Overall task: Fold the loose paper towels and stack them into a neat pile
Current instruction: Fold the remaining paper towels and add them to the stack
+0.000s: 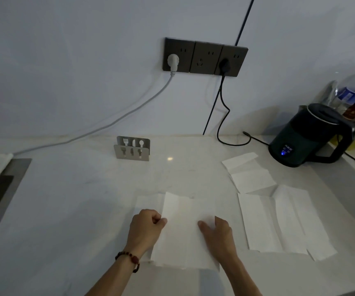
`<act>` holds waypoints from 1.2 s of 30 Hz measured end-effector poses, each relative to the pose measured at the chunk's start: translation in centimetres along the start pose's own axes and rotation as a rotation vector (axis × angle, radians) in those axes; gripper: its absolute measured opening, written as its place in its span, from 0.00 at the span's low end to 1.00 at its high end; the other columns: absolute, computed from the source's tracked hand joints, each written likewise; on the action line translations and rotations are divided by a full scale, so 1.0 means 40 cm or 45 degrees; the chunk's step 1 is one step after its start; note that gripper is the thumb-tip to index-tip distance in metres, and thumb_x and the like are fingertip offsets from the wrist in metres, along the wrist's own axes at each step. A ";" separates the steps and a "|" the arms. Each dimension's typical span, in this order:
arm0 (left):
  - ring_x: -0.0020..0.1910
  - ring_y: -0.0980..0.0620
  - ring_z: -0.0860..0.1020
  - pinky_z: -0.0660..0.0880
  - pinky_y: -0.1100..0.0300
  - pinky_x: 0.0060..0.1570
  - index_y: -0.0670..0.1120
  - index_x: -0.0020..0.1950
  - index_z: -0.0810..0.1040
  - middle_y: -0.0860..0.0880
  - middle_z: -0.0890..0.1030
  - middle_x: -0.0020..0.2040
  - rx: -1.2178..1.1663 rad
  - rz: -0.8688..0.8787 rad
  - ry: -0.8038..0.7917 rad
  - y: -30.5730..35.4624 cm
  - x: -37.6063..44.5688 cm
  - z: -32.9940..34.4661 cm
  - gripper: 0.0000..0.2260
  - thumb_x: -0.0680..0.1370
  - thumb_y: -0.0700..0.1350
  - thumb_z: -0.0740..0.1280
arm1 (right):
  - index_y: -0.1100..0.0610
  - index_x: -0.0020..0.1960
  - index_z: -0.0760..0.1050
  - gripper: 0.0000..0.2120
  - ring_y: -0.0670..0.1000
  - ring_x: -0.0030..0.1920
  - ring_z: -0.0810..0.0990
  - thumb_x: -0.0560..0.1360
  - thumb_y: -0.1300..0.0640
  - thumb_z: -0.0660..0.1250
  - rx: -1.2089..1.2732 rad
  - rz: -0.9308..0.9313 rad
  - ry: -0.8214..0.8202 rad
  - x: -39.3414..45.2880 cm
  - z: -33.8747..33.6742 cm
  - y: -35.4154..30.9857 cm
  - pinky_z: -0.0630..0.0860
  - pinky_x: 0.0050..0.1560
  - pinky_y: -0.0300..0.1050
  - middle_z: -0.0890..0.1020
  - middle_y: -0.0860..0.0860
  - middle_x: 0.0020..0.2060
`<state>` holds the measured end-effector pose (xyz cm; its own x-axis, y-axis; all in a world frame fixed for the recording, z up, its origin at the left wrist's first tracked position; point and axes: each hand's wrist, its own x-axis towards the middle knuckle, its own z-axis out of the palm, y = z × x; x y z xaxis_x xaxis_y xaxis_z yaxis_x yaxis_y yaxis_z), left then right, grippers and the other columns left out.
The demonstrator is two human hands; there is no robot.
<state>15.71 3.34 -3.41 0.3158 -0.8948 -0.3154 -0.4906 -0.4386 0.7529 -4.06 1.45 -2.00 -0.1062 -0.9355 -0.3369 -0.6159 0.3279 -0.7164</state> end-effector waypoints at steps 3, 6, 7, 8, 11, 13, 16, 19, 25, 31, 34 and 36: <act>0.35 0.58 0.79 0.70 0.68 0.34 0.48 0.36 0.79 0.54 0.80 0.34 0.015 -0.035 -0.004 -0.001 -0.001 -0.004 0.08 0.74 0.48 0.72 | 0.59 0.41 0.75 0.11 0.47 0.36 0.76 0.76 0.51 0.68 -0.033 0.006 0.008 0.001 0.009 0.005 0.68 0.33 0.37 0.80 0.52 0.37; 0.34 0.59 0.78 0.70 0.67 0.33 0.49 0.36 0.78 0.55 0.80 0.33 0.044 -0.042 -0.006 -0.008 0.001 -0.006 0.09 0.74 0.49 0.73 | 0.60 0.42 0.75 0.12 0.46 0.37 0.75 0.76 0.51 0.68 -0.074 -0.017 0.034 0.006 0.008 0.001 0.67 0.33 0.34 0.80 0.52 0.38; 0.34 0.59 0.78 0.71 0.66 0.34 0.49 0.36 0.78 0.55 0.80 0.33 0.054 -0.047 -0.008 -0.011 0.002 -0.006 0.09 0.73 0.50 0.73 | 0.58 0.42 0.74 0.11 0.44 0.36 0.75 0.76 0.51 0.67 -0.083 -0.031 0.042 0.006 0.006 -0.002 0.66 0.32 0.32 0.79 0.50 0.37; 0.34 0.58 0.79 0.73 0.65 0.34 0.49 0.36 0.78 0.55 0.80 0.33 0.058 -0.052 -0.011 -0.014 0.004 -0.007 0.09 0.73 0.50 0.73 | 0.56 0.41 0.73 0.09 0.42 0.36 0.74 0.76 0.52 0.67 -0.092 -0.046 0.047 0.008 0.006 -0.004 0.64 0.31 0.30 0.78 0.47 0.36; 0.34 0.58 0.78 0.73 0.64 0.34 0.49 0.36 0.78 0.54 0.80 0.33 0.066 -0.060 -0.009 -0.017 0.005 -0.007 0.09 0.72 0.51 0.74 | 0.55 0.42 0.72 0.09 0.44 0.36 0.74 0.77 0.52 0.67 -0.139 -0.093 0.048 0.014 0.009 -0.004 0.64 0.30 0.29 0.76 0.45 0.35; 0.33 0.58 0.78 0.70 0.66 0.32 0.49 0.37 0.78 0.54 0.80 0.33 0.081 -0.054 -0.015 -0.017 0.006 -0.007 0.09 0.73 0.51 0.74 | 0.55 0.43 0.73 0.09 0.48 0.38 0.75 0.77 0.51 0.67 -0.158 -0.096 0.044 0.018 0.012 -0.003 0.63 0.31 0.29 0.76 0.45 0.35; 0.34 0.59 0.77 0.69 0.66 0.31 0.49 0.38 0.78 0.54 0.80 0.34 0.098 -0.057 -0.010 -0.017 0.009 -0.007 0.09 0.73 0.51 0.73 | 0.58 0.49 0.76 0.10 0.49 0.41 0.75 0.77 0.51 0.67 -0.164 -0.083 0.029 0.024 0.019 0.001 0.67 0.37 0.37 0.78 0.47 0.40; 0.34 0.59 0.77 0.68 0.66 0.31 0.49 0.38 0.78 0.55 0.80 0.35 0.111 -0.067 -0.015 -0.018 0.010 -0.006 0.09 0.73 0.52 0.73 | 0.59 0.51 0.76 0.12 0.49 0.42 0.75 0.77 0.50 0.67 -0.172 -0.066 0.032 0.030 0.021 0.007 0.67 0.40 0.38 0.78 0.49 0.42; 0.33 0.59 0.77 0.67 0.66 0.30 0.49 0.36 0.77 0.55 0.79 0.34 0.116 -0.074 -0.024 -0.018 0.011 -0.007 0.10 0.73 0.52 0.73 | 0.54 0.40 0.69 0.12 0.45 0.36 0.72 0.76 0.50 0.67 -0.235 -0.074 0.042 0.046 0.022 0.018 0.63 0.32 0.34 0.73 0.44 0.33; 0.32 0.60 0.75 0.66 0.66 0.28 0.49 0.37 0.77 0.55 0.78 0.33 0.136 -0.072 -0.032 -0.019 0.009 -0.010 0.10 0.73 0.52 0.73 | 0.55 0.33 0.64 0.19 0.46 0.30 0.69 0.76 0.50 0.68 -0.267 -0.080 0.066 0.054 0.027 0.025 0.64 0.31 0.38 0.71 0.48 0.28; 0.31 0.61 0.75 0.65 0.67 0.28 0.49 0.36 0.78 0.55 0.78 0.32 0.134 -0.061 -0.026 -0.019 0.008 -0.010 0.10 0.73 0.52 0.73 | 0.55 0.33 0.64 0.19 0.48 0.30 0.69 0.76 0.49 0.68 -0.268 -0.077 0.068 0.054 0.027 0.021 0.66 0.32 0.43 0.71 0.49 0.28; 0.31 0.60 0.75 0.65 0.68 0.28 0.49 0.36 0.77 0.55 0.78 0.32 0.129 -0.051 -0.026 -0.020 0.009 -0.009 0.10 0.73 0.52 0.73 | 0.56 0.34 0.65 0.18 0.49 0.31 0.71 0.76 0.49 0.68 -0.267 -0.085 0.066 0.052 0.027 0.022 0.67 0.34 0.44 0.72 0.49 0.28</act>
<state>16.50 3.38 -3.92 0.3209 -0.8775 -0.3564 -0.5576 -0.4792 0.6778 -3.97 -0.07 -4.01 -0.0965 -0.9615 -0.2573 -0.7710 0.2357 -0.5916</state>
